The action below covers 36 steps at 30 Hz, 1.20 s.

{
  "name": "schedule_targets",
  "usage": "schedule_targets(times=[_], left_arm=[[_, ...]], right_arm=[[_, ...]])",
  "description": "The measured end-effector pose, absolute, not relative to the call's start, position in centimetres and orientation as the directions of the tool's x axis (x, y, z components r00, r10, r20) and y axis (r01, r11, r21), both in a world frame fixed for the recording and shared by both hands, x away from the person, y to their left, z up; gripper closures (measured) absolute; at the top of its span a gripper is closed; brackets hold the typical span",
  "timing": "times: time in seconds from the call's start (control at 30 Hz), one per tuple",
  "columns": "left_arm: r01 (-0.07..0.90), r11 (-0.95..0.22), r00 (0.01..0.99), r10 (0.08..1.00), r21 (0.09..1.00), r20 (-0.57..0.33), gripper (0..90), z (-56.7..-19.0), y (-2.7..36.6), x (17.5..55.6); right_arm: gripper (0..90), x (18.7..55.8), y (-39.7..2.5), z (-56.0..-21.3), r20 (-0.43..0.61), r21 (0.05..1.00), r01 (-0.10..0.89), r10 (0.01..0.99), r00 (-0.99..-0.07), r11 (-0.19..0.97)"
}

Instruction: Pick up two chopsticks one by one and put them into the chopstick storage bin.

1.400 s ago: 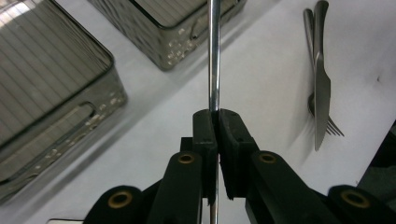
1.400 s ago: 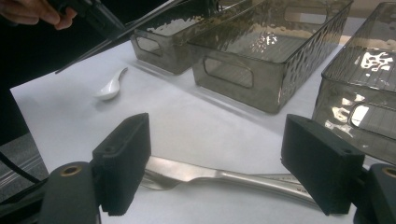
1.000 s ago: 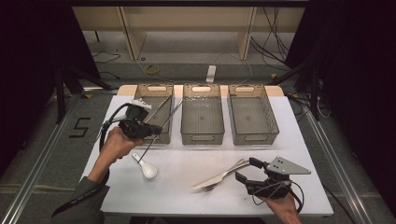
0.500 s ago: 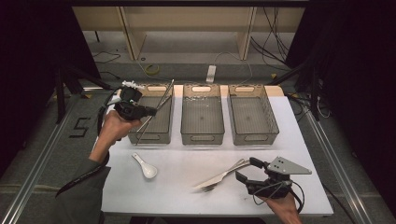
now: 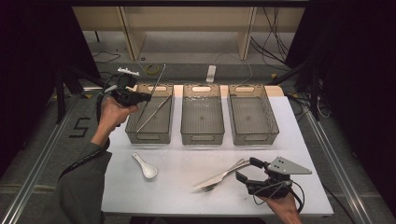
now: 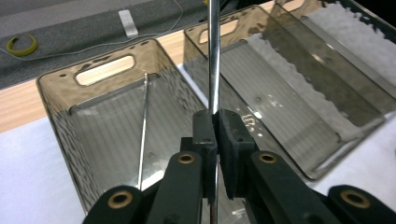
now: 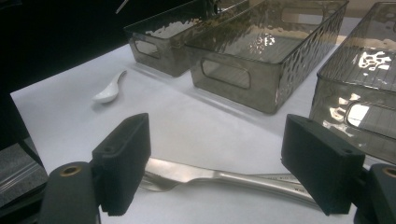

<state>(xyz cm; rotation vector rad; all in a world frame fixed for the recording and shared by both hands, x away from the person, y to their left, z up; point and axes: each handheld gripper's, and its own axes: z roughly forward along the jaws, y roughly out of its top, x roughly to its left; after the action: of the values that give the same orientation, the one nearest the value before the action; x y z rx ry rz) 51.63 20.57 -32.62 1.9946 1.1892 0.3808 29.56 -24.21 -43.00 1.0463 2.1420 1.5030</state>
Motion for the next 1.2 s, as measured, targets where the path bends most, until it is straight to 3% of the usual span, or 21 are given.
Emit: schedule_targets(times=[0.47,1.2], left_arm=[[0.622,-0.218,0.464,0.876,0.752,-0.13,85.4,-34.8,21.7,53.8],[0.618,-0.214,0.46,0.879,0.757,-0.127,85.3,-37.3,21.8,54.1]], right_arm=[[25.0,29.6,-24.2,-43.1,0.147,0.907,0.383,0.718,-0.68,0.177],[24.9,29.6,-24.3,-43.1,0.149,0.906,0.385,0.719,-0.679,0.176]])
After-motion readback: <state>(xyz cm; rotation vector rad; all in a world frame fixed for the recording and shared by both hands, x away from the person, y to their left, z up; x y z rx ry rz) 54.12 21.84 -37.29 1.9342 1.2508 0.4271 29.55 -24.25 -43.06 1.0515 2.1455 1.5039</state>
